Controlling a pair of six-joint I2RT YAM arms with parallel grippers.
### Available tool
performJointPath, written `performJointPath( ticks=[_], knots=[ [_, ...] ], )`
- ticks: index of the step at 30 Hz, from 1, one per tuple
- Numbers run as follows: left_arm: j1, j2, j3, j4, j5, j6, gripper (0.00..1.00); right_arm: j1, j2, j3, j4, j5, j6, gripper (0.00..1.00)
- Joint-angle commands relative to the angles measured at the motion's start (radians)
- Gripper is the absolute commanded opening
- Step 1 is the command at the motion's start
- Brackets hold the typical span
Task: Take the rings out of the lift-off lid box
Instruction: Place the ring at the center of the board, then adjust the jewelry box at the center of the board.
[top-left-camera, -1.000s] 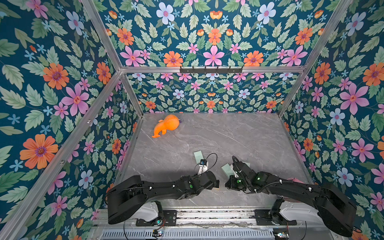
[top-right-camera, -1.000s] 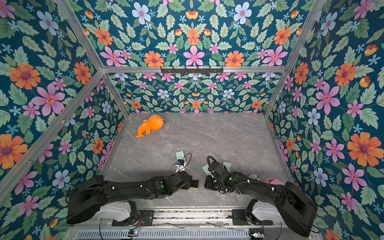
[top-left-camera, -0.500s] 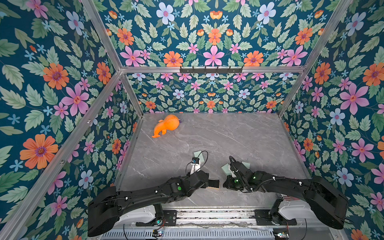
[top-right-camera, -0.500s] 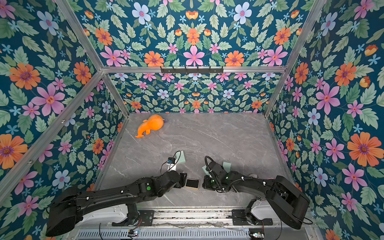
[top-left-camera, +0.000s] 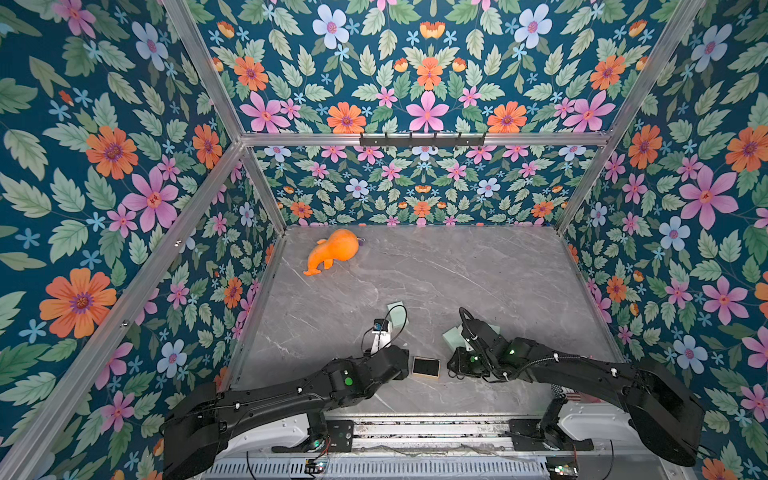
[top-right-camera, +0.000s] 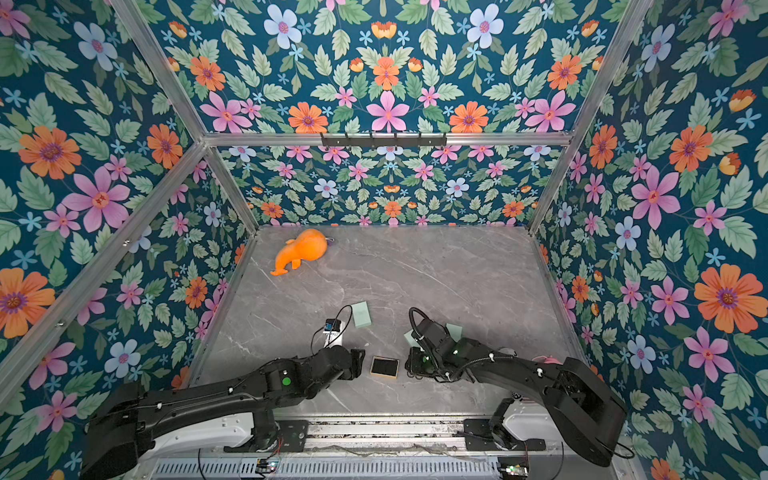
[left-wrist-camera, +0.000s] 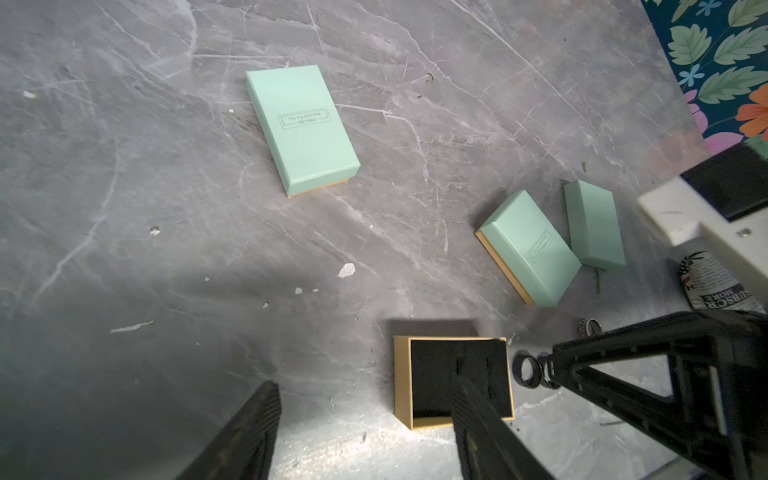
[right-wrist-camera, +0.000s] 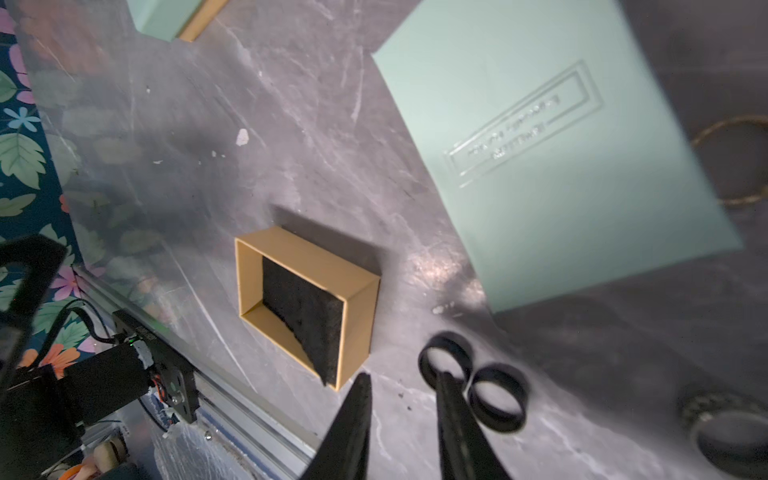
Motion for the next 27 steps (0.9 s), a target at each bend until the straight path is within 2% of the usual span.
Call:
performJointPath(
  ticks=[1,6,18,27],
  knots=[
    [0.0,-0.012,-0.001,-0.018,-0.024,0.0,0.69,0.035,-0.003,0.046,-0.089,0.08,-0.036,0.34],
    [0.0,-0.016,-0.013,-0.007,-0.024,-0.009,0.69,0.08,0.072,0.099,-0.089,0.097,-0.039,0.39],
    [-0.014,-0.037,-0.101,0.084,0.02,-0.098,0.72,0.111,0.209,0.183,-0.093,0.145,-0.042,0.4],
    [-0.09,-0.001,-0.107,0.122,-0.017,-0.195,0.8,0.114,0.305,0.21,-0.103,0.158,-0.01,0.39]
  ],
)
